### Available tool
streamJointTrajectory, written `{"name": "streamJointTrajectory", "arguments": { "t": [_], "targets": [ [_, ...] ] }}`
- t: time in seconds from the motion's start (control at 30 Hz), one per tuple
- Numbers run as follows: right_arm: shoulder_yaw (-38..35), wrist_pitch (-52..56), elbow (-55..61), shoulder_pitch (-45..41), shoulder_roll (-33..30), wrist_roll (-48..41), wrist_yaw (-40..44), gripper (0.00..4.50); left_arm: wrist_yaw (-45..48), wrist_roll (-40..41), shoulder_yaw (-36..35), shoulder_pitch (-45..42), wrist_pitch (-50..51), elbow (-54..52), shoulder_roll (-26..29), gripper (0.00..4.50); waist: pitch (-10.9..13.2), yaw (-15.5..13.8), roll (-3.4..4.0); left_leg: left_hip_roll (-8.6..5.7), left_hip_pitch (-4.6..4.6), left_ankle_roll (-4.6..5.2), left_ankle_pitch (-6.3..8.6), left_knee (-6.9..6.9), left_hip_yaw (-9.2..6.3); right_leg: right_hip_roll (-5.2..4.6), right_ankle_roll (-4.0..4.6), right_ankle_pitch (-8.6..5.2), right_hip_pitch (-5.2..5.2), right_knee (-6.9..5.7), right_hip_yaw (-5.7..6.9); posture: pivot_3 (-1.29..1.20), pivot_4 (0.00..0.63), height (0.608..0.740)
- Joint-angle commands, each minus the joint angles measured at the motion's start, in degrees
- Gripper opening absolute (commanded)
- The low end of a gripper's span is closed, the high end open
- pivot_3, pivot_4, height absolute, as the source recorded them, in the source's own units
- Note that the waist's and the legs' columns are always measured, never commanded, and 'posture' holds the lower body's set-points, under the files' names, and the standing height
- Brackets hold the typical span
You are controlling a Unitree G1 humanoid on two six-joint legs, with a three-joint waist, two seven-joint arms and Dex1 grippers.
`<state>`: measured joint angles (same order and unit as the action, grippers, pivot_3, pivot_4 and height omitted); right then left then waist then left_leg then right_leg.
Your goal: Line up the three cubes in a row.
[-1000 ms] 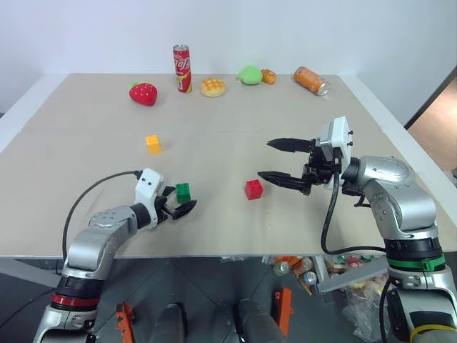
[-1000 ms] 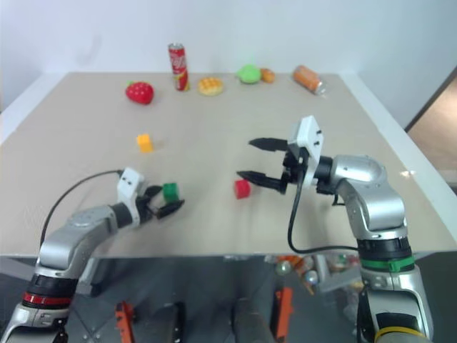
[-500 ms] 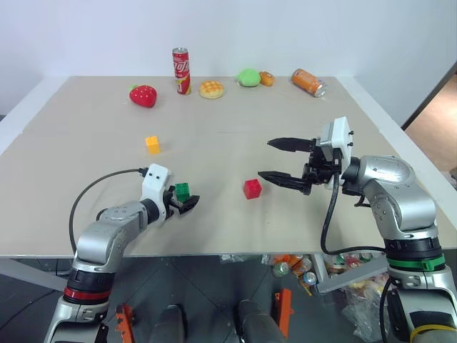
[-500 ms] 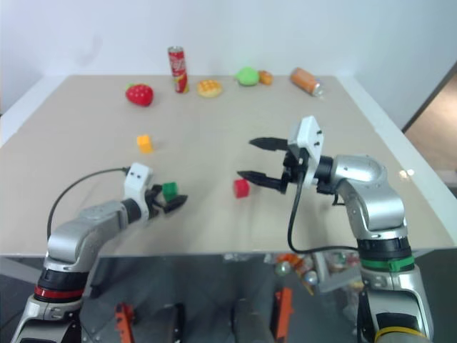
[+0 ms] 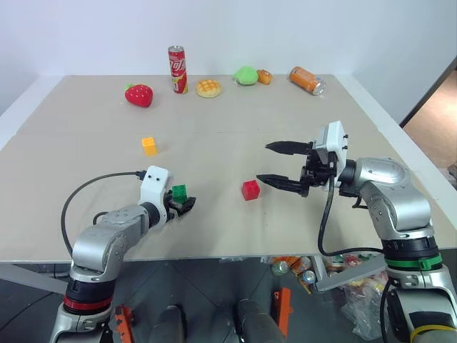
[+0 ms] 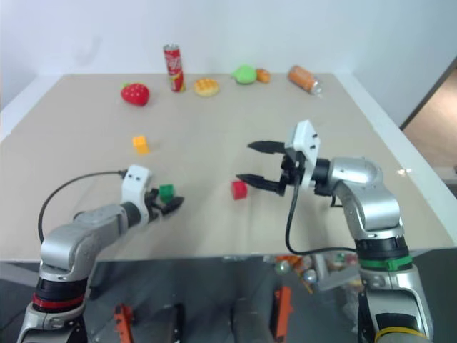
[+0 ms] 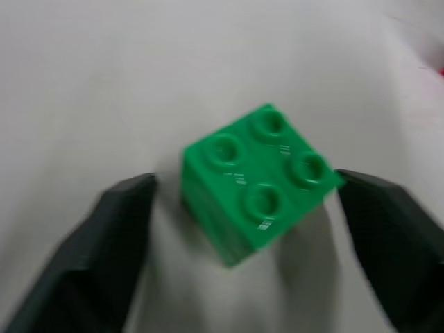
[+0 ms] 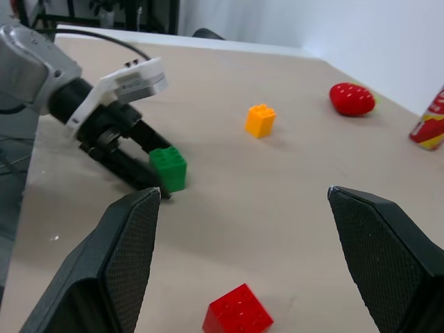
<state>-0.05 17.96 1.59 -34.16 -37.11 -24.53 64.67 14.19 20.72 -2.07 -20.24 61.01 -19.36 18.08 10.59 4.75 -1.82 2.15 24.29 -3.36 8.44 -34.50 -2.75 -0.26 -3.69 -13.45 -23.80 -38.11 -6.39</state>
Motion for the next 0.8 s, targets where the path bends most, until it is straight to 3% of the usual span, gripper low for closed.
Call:
{"name": "streamJointTrajectory", "arguments": {
  "t": [0.03,0.13,0.3,0.4,0.53,0.8],
  "targets": [
    [-0.7,-1.5,-0.2,-1.7,-0.1,-0.1,0.4,4.03,-1.1,-0.8,-0.1,-0.8,0.0,1.2,-0.6,2.35,0.0,0.0,0.0,-0.02,0.0,0.0,0.0,-0.05,-0.01,-0.01,0.0,0.01,0.02,0.0,0.0,0.0,0.15,0.74],
    [-0.5,-1.8,-0.5,-1.9,-0.2,0.1,0.8,4.03,-1.1,-1.4,-0.1,-1.4,-0.5,1.7,-0.1,1.64,0.0,-0.2,0.0,-0.07,-0.01,0.0,0.0,-0.09,-0.02,-0.06,-0.01,0.02,0.06,0.0,0.0,0.0,0.15,0.74],
    [-0.2,-2.0,-0.7,-1.8,-0.4,0.4,1.1,4.03,3.4,-2.1,0.6,-1.6,-5.1,2.1,5.3,1.51,0.0,-0.2,0.0,-0.05,0.01,0.0,0.0,-0.04,-0.03,-0.05,-0.01,0.01,0.02,0.03,0.0,0.0,0.15,0.74],
    [0.2,-2.2,-1.2,-2.3,-0.2,0.7,1.3,4.03,12.7,-4.0,1.4,-0.6,-18.7,5.1,12.1,1.51,0.0,-0.1,0.0,-0.03,0.05,0.0,0.0,0.05,-0.02,-0.02,0.02,0.0,-0.1,0.02,0.0,0.0,0.15,0.74],
    [0.7,-2.7,-2.1,-3.1,0.1,1.3,1.6,4.03,26.3,-2.9,0.3,-0.8,-35.9,13.1,16.6,1.51,0.0,-0.3,0.0,-0.03,0.12,-0.01,0.0,0.09,0.0,-0.06,0.07,-0.05,-0.14,0.04,0.01,0.0,0.15,0.74],
    [0.5,-2.5,-1.8,-3.6,-0.5,1.2,1.7,4.03,50.4,-3.5,3.8,-10.3,-59.1,35.2,17.3,1.51,0.0,-0.8,0.0,-0.04,0.49,0.0,-0.01,0.05,0.0,-0.12,0.05,-0.04,-0.44,0.07,0.07,0.0,0.15,0.74]
  ]
}}
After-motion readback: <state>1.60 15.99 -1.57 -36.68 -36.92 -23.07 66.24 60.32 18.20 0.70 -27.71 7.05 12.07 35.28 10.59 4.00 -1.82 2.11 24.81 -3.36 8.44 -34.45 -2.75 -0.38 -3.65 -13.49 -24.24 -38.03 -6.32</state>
